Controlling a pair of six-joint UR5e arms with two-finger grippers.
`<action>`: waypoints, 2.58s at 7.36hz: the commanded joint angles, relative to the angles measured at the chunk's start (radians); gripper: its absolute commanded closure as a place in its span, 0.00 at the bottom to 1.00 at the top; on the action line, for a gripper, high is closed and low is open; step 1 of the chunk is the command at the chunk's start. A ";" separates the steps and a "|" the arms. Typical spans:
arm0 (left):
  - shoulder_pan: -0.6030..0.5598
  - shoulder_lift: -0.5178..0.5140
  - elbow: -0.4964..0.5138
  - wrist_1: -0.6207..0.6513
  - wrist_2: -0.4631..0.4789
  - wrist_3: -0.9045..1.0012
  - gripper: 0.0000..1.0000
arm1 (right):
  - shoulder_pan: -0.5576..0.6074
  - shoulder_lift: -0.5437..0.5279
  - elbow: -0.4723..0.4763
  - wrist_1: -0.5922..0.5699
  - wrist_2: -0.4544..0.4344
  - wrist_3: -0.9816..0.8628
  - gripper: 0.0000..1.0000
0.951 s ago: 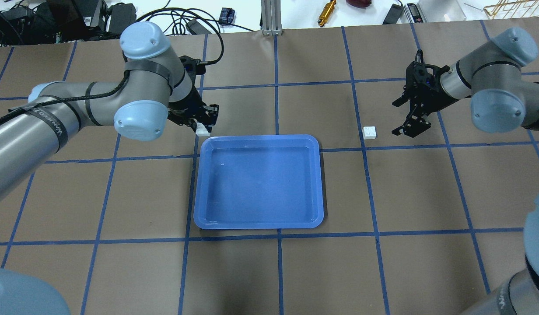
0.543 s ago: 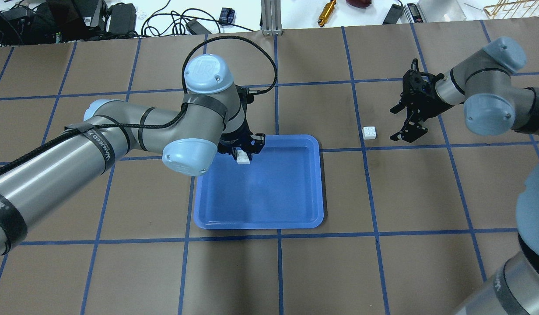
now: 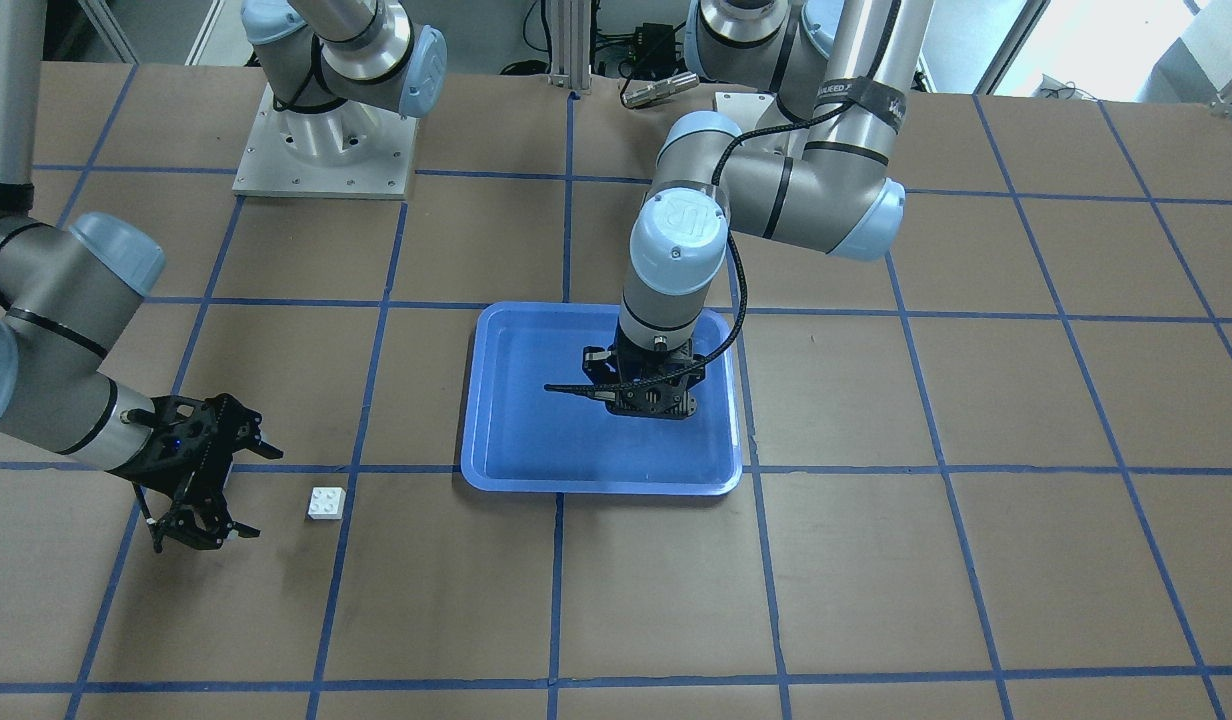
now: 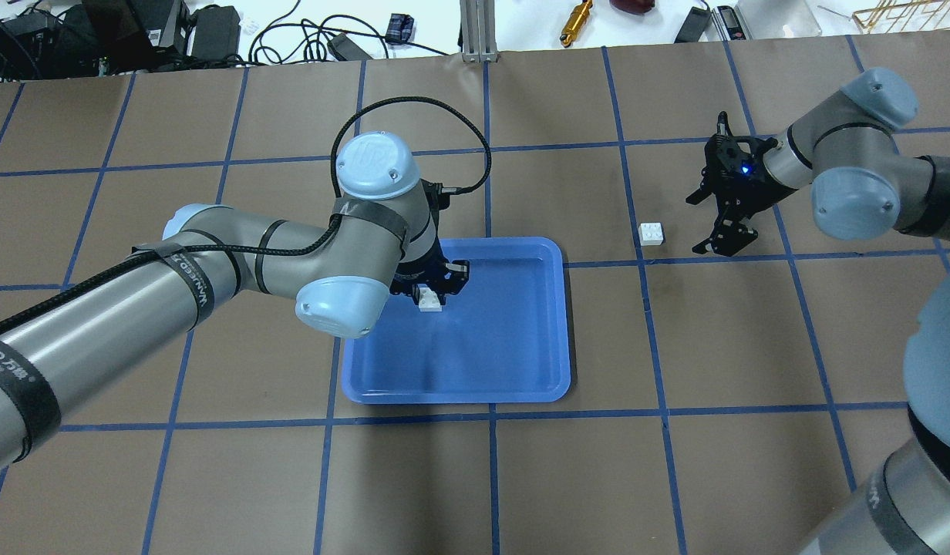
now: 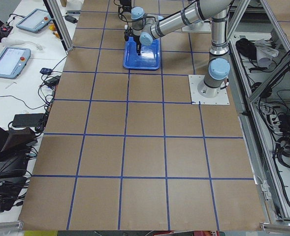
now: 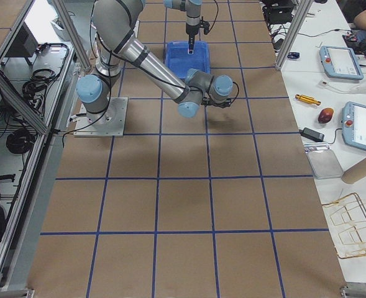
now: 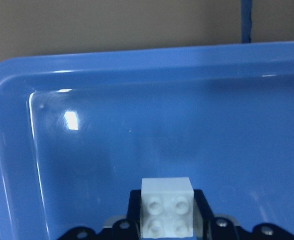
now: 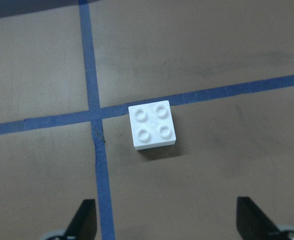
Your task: Assemble white blocks and place on blue tray
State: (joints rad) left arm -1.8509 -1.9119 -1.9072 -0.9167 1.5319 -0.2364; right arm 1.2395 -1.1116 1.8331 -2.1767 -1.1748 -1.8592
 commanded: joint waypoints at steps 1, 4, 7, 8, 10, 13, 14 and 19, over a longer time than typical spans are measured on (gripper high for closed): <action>-0.007 -0.021 -0.003 0.006 0.011 -0.059 0.87 | 0.005 0.024 -0.003 0.000 0.000 -0.058 0.00; -0.020 -0.024 -0.006 0.004 0.010 -0.080 0.88 | 0.046 0.027 -0.017 -0.002 -0.002 -0.040 0.01; -0.044 -0.024 -0.028 0.004 0.011 -0.078 0.91 | 0.051 0.042 -0.017 -0.002 0.009 -0.037 0.04; -0.044 -0.021 -0.045 0.034 0.011 -0.077 0.91 | 0.058 0.042 -0.017 -0.003 0.010 -0.037 0.09; -0.044 -0.026 -0.046 0.050 0.010 -0.081 0.91 | 0.084 0.042 -0.017 -0.003 0.010 -0.029 0.09; -0.044 -0.029 -0.053 0.047 0.008 -0.122 0.57 | 0.084 0.047 -0.017 -0.003 0.009 -0.029 0.12; -0.044 -0.030 -0.053 0.045 0.007 -0.115 0.25 | 0.084 0.047 -0.017 -0.003 0.009 -0.029 0.15; -0.030 0.008 -0.036 0.045 0.001 -0.100 0.15 | 0.084 0.047 -0.018 -0.002 0.000 -0.043 0.82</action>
State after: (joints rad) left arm -1.8909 -1.9301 -1.9542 -0.8687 1.5386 -0.3424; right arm 1.3238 -1.0647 1.8157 -2.1789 -1.1739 -1.8962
